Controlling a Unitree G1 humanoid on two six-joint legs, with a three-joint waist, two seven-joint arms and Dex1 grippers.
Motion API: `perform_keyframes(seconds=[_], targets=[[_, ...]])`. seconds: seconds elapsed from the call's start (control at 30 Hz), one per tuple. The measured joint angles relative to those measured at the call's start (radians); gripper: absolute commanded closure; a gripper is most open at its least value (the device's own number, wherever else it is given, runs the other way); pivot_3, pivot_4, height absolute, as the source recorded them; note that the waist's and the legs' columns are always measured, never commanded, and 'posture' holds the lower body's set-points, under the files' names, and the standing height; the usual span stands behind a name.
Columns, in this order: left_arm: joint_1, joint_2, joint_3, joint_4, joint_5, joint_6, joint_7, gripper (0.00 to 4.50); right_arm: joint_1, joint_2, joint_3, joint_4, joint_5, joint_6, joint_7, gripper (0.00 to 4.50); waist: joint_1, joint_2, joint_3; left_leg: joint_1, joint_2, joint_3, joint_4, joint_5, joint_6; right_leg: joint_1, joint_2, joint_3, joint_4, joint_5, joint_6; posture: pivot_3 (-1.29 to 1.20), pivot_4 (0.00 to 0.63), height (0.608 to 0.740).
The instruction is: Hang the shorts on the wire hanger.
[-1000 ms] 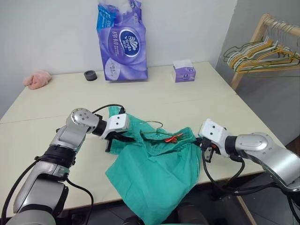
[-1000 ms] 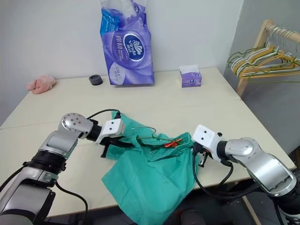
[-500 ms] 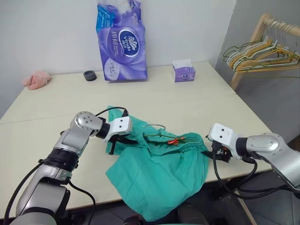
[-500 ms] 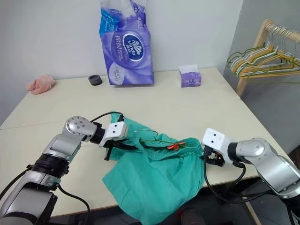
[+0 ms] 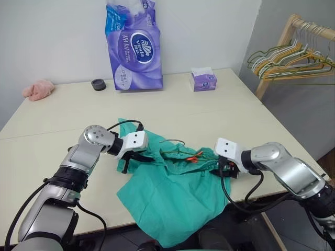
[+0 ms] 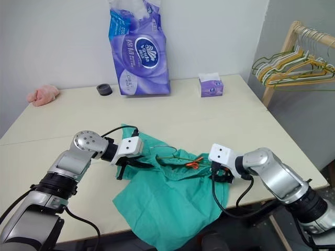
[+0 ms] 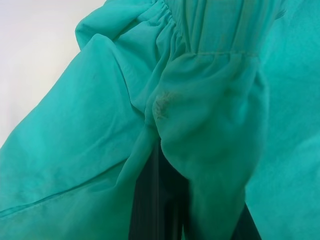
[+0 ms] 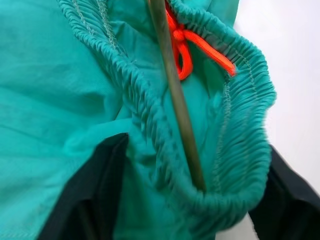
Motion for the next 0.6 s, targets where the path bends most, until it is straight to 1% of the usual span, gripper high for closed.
perform_keyframes(seconds=[0.07,0.13,0.2,0.27,0.3,0.33,0.37,0.5,0.6], targets=[[0.004,0.000,0.000,-0.006,0.000,0.002,0.000,4.50,-0.003,0.004,0.005,0.005,-0.008,-0.005,0.011,3.03,-0.001,0.000,0.000,0.000,0.000,0.000,0.000,0.000,0.000,0.000,0.000,0.000,0.000,0.000,0.000,-0.27,0.044,0.740],[0.009,0.000,0.000,-0.009,-0.001,0.005,0.000,4.50,-0.003,0.007,0.008,0.007,-0.018,-0.008,0.023,3.80,-0.001,0.000,0.000,0.000,0.000,0.000,0.000,0.000,0.000,0.000,0.000,0.000,0.000,0.000,0.000,-0.28,0.042,0.740],[0.011,0.000,0.000,-0.012,-0.003,0.006,0.003,4.50,-0.003,0.006,0.011,0.006,-0.027,-0.015,0.035,4.44,-0.001,0.000,0.000,0.000,0.000,0.000,0.000,0.000,0.000,0.000,0.000,0.000,0.000,0.000,0.000,-0.28,0.043,0.740],[0.011,-0.001,0.002,-0.013,-0.004,0.011,0.005,4.50,-0.003,0.006,0.011,0.005,-0.035,-0.020,0.046,4.48,-0.002,0.000,0.000,0.000,0.000,0.000,0.000,0.000,0.000,0.000,0.000,0.000,0.000,0.000,0.000,-0.28,0.045,0.740],[0.011,-0.003,0.003,-0.014,-0.009,0.027,0.005,3.98,-0.003,0.006,0.011,0.005,-0.036,-0.021,0.050,4.50,-0.002,0.000,0.000,0.000,0.000,0.000,0.000,0.000,0.000,0.000,0.000,0.000,0.000,0.000,0.000,-0.28,0.044,0.740],[0.011,-0.008,0.010,-0.014,-0.026,0.047,0.003,3.82,-0.001,0.004,0.011,0.004,-0.035,-0.022,0.053,4.50,-0.002,0.000,0.000,0.000,0.000,0.000,0.000,0.000,0.000,0.000,0.000,0.000,0.000,0.000,0.000,-0.28,0.044,0.740],[0.011,-0.013,0.018,-0.023,-0.045,0.065,-0.001,3.54,0.002,0.004,0.011,0.000,-0.035,-0.023,0.056,4.50,-0.002,0.000,0.000,0.000,0.000,-0.001,0.000,0.000,0.000,0.000,0.000,0.000,0.000,0.000,0.000,-0.28,0.045,0.740],[0.009,-0.014,0.024,-0.024,-0.075,0.090,-0.001,2.37,0.017,-0.002,-0.007,-0.011,-0.032,-0.021,0.067,4.50,-0.005,0.000,0.000,0.000,0.000,-0.001,0.000,0.000,0.000,0.000,0.000,0.000,0.000,0.000,0.000,-0.28,0.045,0.740],[-0.009,0.003,0.061,0.018,-0.094,0.111,-0.002,1.50,0.044,-0.024,-0.039,-0.025,-0.015,-0.017,0.078,4.50,-0.008,0.000,0.000,0.000,0.000,-0.001,0.000,0.000,0.000,0.000,0.000,-0.001,0.000,0.000,0.000,-0.28,0.046,0.740]])
